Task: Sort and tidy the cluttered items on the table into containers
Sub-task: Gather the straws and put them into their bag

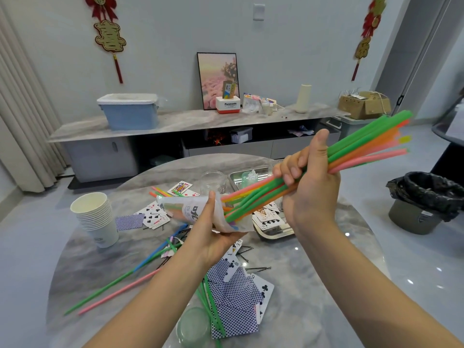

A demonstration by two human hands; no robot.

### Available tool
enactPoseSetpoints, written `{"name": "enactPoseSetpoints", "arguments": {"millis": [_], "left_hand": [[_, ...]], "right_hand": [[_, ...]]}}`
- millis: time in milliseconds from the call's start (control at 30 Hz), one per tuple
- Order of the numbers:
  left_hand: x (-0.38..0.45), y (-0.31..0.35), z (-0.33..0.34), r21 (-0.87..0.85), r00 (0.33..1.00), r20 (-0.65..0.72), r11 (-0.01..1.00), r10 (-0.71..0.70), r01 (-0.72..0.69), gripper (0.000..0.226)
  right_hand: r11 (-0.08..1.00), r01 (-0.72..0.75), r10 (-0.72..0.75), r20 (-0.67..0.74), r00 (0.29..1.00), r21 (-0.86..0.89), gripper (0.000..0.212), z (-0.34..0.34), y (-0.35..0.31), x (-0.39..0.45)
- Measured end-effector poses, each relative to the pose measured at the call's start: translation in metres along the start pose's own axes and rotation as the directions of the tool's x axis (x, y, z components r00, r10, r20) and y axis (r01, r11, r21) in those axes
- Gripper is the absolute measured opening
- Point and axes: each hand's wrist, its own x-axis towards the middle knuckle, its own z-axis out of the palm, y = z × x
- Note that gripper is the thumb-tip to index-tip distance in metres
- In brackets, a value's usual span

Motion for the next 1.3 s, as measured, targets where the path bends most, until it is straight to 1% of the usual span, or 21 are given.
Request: {"name": "enactPoseSetpoints", "arguments": {"millis": [67, 167, 300, 367, 500, 567, 667, 767, 833, 900, 967, 1033, 1067, 1100, 1133, 1167, 1200, 1267, 1300], "left_hand": [[0.0, 0.001, 0.002, -0.004, 1.0, 0.015, 1.0, 0.0, 0.0, 0.051], [0.0, 0.005, 0.002, -0.023, 0.999, 0.049, 1.0, 0.0, 0.001, 0.058], [0.003, 0.013, 0.0, -0.08, 0.998, 0.055, 0.997, -0.01, 0.014, 0.068], [0.006, 0.011, 0.0, -0.07, 0.998, 0.057, 0.997, -0.008, 0.012, 0.067], [0.007, 0.003, 0.0, 0.021, 0.997, 0.076, 1.0, -0.017, 0.016, 0.071], [0.006, 0.002, 0.0, 0.021, 0.994, 0.104, 1.0, -0.024, 0.022, 0.07], [0.005, 0.002, 0.0, 0.02, 0.987, 0.16, 1.0, -0.027, 0.024, 0.07], [0.008, 0.006, -0.003, 0.0, 0.98, 0.196, 0.999, -0.042, 0.043, 0.067], [0.012, 0.012, -0.006, -0.03, 0.98, 0.194, 0.998, -0.04, 0.046, 0.071], [0.018, 0.018, -0.011, -0.049, 0.989, 0.149, 0.998, -0.017, 0.024, 0.072], [0.022, 0.025, -0.014, -0.055, 0.992, 0.125, 0.998, 0.003, 0.004, 0.072], [0.024, 0.027, -0.016, -0.076, 0.988, 0.153, 0.997, -0.012, 0.024, 0.075], [0.024, 0.027, -0.016, -0.078, 0.987, 0.159, 0.996, -0.018, 0.031, 0.075], [0.025, 0.026, -0.016, -0.065, 0.989, 0.146, 0.998, -0.016, 0.025, 0.075], [0.025, 0.025, -0.016, -0.055, 0.989, 0.146, 0.998, -0.013, 0.021, 0.074], [0.027, 0.024, -0.017, -0.047, 0.986, 0.165, 0.999, -0.015, 0.023, 0.071], [0.027, 0.023, -0.017, -0.04, 0.98, 0.198, 0.999, -0.027, 0.035, 0.065], [0.026, 0.024, -0.017, -0.02, 0.976, 0.208, 0.998, -0.056, 0.061, 0.055], [0.025, 0.026, -0.018, -0.031, 0.976, 0.207, 0.997, -0.063, 0.071, 0.054]], "right_hand": [[1.0, -0.002, 0.002, -0.001, 1.0, 0.007, 0.05, 0.001, 0.001, -0.001], [0.999, 0.01, -0.01, 0.003, 1.0, -0.04, 0.05, -0.004, 0.006, -0.003], [1.0, 0.011, -0.009, 0.061, 0.998, -0.018, 0.048, -0.012, 0.013, -0.006], [1.0, 0.024, -0.022, 0.11, 0.994, -0.014, 0.046, -0.013, 0.016, -0.01], [0.993, 0.098, -0.085, 0.173, 0.981, -0.065, 0.048, -0.006, 0.021, -0.018], [0.991, 0.113, -0.099, 0.181, 0.978, -0.067, 0.053, -0.001, 0.02, -0.02], [0.984, 0.156, -0.134, 0.235, 0.963, -0.08, 0.045, 0.003, 0.02, -0.023], [0.967, 0.2, -0.153, 0.267, 0.952, -0.16, 0.045, -0.003, 0.026, -0.022], [0.927, 0.199, -0.125, 0.238, 0.963, -0.318, 0.045, -0.009, 0.027, -0.019], [0.838, 0.17, -0.06, 0.222, 0.973, -0.518, 0.039, -0.014, 0.025, -0.016], [0.73, 0.095, 0.075, 0.218, 0.973, -0.677, 0.028, -0.015, 0.018, -0.011], [0.621, 0.024, 0.215, 0.2, 0.956, -0.783, 0.021, -0.014, 0.009, -0.004], [0.604, 0.005, 0.243, 0.19, 0.951, -0.797, 0.018, -0.013, 0.006, -0.003], [0.63, -0.008, 0.236, 0.182, 0.955, -0.776, 0.016, -0.014, 0.006, -0.003], [0.682, -0.014, 0.212, 0.179, 0.961, -0.732, 0.015, -0.013, 0.006, -0.004], [0.726, -0.011, 0.192, 0.186, 0.964, -0.688, 0.014, -0.012, 0.008, -0.006], [0.747, -0.008, 0.193, 0.206, 0.959, -0.664, 0.014, -0.012, 0.01, -0.007], [0.718, -0.002, 0.25, 0.255, 0.934, -0.696, 0.013, -0.012, 0.013, -0.01], [0.693, 0.004, 0.276, 0.271, 0.922, -0.721, 0.013, -0.013, 0.014, -0.009]]}}
